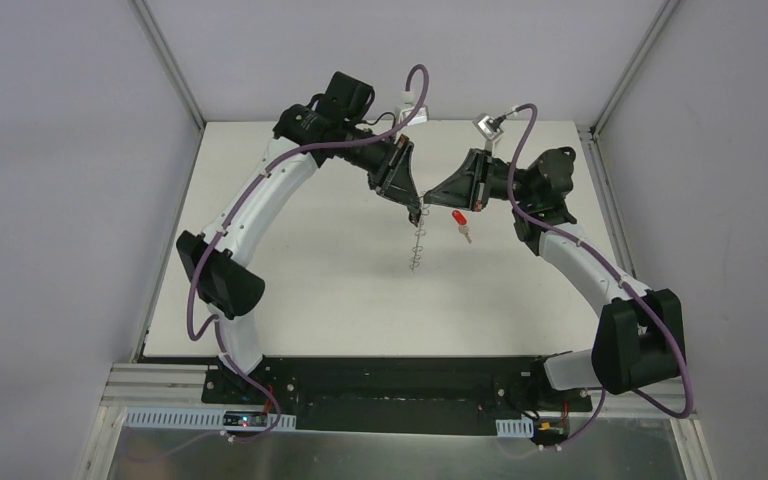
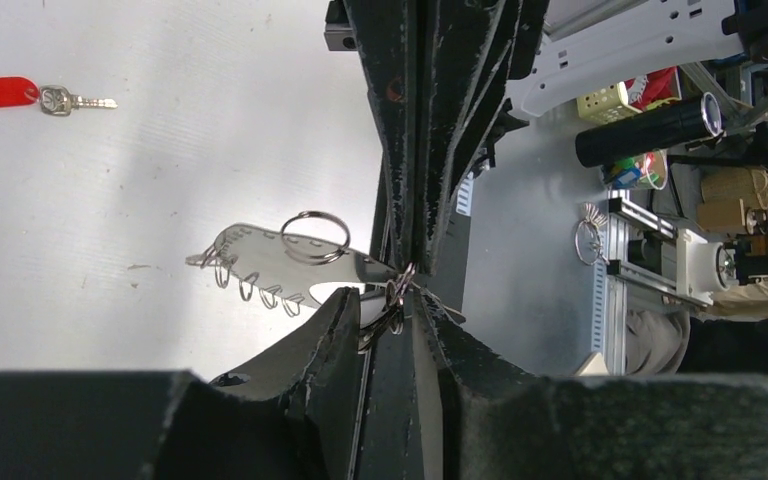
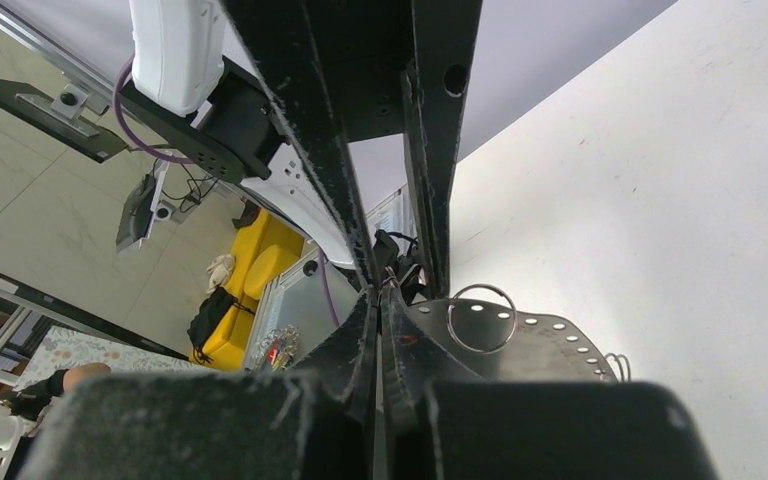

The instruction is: Put the keys on the keyring

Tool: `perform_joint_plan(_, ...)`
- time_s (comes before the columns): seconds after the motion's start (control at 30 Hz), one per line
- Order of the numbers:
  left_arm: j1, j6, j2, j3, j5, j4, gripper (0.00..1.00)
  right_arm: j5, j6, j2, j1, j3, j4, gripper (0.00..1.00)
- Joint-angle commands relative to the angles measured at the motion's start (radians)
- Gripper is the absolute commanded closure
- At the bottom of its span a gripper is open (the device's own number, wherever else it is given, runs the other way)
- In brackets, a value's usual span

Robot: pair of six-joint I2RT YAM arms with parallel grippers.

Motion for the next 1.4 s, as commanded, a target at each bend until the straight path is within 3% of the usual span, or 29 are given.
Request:
perform_joint_plan(0.0,0.014,0.032,-0.06,-0.033,0.03,0.026,0.76,0.001,0.034,-0.012,-0.01,0.019,0.099,1.0)
perform_joint_plan(0.3,0.011,0.122,-0.09,-0.083,0.003,0.004,0.94,0.018,0.031,-0.006,-0.018,0.016,0.088,1.0)
perform_joint_plan(0.47,-0.001,0.148,-0.09,-0.072,-0.039,-0.005,0.97,0.032,0.023,-0.004,-0.018,0.016,0.071,1.0)
perform_joint_plan(0.8,-0.045,0.24,-0.075,-0.019,-0.168,-0.095,0.87,0.049,0.01,-0.005,-0.019,0.01,0.05,1.0)
perform_joint_plan(0.97,-0.048,0.243,-0.072,0.005,-0.188,-0.097,0.76,0.044,0.001,-0.011,-0.019,0.003,0.046,1.0)
perform_joint_plan(1.17,-0.046,0.221,-0.083,0.014,-0.203,-0.06,0.64,0.028,-0.01,-0.015,-0.018,-0.012,0.045,1.0)
perform_joint_plan(1.37,-0.045,0.193,-0.084,0.004,-0.184,0.0,0.61,0.018,-0.012,-0.016,-0.018,-0.014,0.046,1.0)
